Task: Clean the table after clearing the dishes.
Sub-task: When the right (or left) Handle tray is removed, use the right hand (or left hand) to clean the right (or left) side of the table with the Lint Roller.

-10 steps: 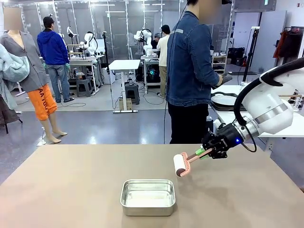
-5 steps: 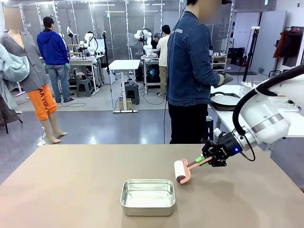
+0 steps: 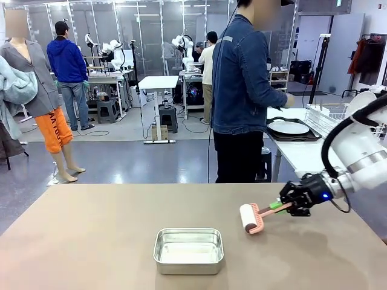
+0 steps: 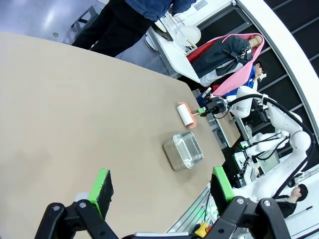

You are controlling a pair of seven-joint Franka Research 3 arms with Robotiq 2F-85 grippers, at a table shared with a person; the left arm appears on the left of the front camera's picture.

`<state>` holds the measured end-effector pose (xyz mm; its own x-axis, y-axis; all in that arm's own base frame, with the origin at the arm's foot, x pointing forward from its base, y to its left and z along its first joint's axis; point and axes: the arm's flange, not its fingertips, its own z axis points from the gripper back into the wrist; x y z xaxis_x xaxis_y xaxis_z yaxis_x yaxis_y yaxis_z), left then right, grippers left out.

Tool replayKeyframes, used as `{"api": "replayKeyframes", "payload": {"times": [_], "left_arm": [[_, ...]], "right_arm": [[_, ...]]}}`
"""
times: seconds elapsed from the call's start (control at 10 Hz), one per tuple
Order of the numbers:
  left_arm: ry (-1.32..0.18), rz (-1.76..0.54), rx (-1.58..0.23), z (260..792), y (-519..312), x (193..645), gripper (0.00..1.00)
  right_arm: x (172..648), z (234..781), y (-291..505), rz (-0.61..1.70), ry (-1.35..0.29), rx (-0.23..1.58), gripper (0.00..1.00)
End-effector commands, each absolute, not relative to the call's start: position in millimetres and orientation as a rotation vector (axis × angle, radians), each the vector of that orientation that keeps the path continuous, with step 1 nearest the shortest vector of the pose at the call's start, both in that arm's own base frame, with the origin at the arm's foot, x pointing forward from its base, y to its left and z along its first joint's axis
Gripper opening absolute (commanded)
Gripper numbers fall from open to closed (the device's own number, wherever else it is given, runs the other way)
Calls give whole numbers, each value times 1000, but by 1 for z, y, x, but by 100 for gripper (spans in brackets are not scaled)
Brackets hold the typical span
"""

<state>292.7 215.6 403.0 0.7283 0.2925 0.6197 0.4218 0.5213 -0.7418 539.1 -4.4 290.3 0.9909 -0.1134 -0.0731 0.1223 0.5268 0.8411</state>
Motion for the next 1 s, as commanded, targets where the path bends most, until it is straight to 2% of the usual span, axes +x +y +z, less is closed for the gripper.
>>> {"api": "replayKeyframes", "payload": {"times": [0.0, 0.2, 0.5, 0.9], "left_arm": [[-790, -86, -1044, 404, 217, 291, 100], [-790, -86, -1044, 404, 217, 291, 100], [-790, -86, -1044, 404, 217, 291, 100], [-790, -86, -1044, 404, 217, 291, 100]], "right_arm": [[525, 266, -56, -130, -53, 916, 21], [519, 268, -116, -140, -56, 933, 21], [510, 298, -165, -139, -32, 782, 21], [508, 361, -179, -112, -64, 668, 21]]}}
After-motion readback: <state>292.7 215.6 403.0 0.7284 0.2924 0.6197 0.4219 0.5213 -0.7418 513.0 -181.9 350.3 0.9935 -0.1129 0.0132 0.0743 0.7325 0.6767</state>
